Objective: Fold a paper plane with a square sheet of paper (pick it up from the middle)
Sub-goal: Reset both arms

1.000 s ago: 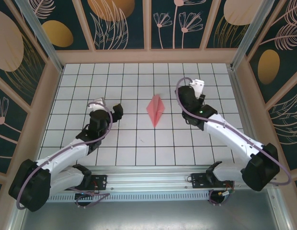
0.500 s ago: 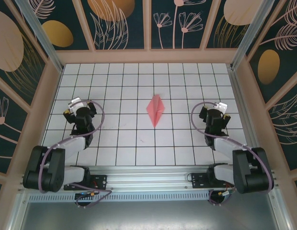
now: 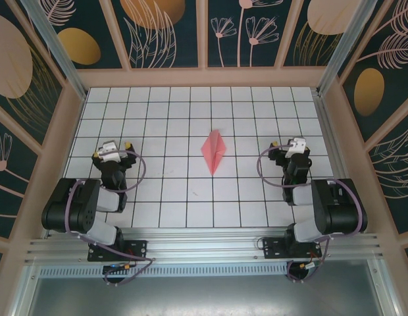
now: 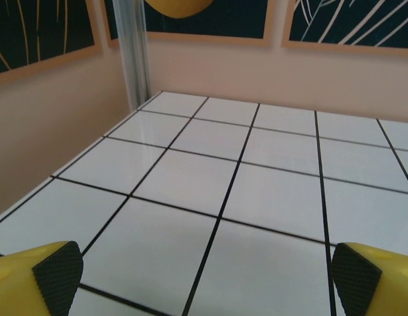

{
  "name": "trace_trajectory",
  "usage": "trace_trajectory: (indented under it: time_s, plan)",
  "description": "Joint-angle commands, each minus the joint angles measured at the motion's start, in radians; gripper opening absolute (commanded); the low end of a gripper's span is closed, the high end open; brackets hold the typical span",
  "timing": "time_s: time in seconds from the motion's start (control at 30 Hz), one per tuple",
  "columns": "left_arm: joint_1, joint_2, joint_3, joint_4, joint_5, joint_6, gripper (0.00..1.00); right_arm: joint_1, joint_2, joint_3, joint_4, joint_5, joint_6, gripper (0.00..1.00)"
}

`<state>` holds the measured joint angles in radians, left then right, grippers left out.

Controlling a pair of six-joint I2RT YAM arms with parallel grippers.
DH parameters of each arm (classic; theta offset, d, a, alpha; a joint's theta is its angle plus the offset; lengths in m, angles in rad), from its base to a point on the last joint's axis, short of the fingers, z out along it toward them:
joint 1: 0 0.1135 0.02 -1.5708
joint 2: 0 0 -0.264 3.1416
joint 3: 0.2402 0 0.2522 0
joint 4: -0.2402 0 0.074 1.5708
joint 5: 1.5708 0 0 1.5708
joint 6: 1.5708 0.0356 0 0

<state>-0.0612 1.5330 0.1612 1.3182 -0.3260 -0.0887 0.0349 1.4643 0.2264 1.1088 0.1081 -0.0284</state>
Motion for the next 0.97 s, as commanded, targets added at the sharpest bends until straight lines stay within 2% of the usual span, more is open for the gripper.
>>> trace_trajectory:
  time_s: [0.0, 0.03, 0.07, 0.13, 0.3, 0.47, 0.93]
  plan:
    - [0.006, 0.025, 0.001, 0.174, -0.016, 0.006, 0.98, -0.017, 0.016, -0.014, 0.128, -0.084, -0.004, 0.94]
    - [0.006, 0.01, 0.033, 0.081, -0.032, -0.011, 0.99, -0.036, 0.047, -0.016, 0.149, -0.088, 0.012, 0.94]
    - [0.007, 0.008, 0.041, 0.065, -0.036, -0.016, 0.98, -0.048, 0.097, -0.01, 0.211, -0.111, 0.021, 0.95]
    - [0.008, 0.013, 0.032, 0.091, -0.041, -0.011, 0.99, -0.069, 0.076, 0.017, 0.12, -0.137, 0.04, 0.97]
    - [0.008, 0.015, 0.025, 0.109, -0.015, 0.003, 0.99, -0.068, 0.079, 0.009, 0.137, -0.131, 0.039, 0.99]
    - [0.008, 0.01, 0.024, 0.103, 0.087, 0.037, 0.99, -0.068, 0.078, 0.009, 0.136, -0.132, 0.039, 0.99]
    - [0.008, 0.013, 0.019, 0.114, 0.084, 0.037, 0.99, -0.069, 0.079, 0.009, 0.134, -0.132, 0.04, 0.99]
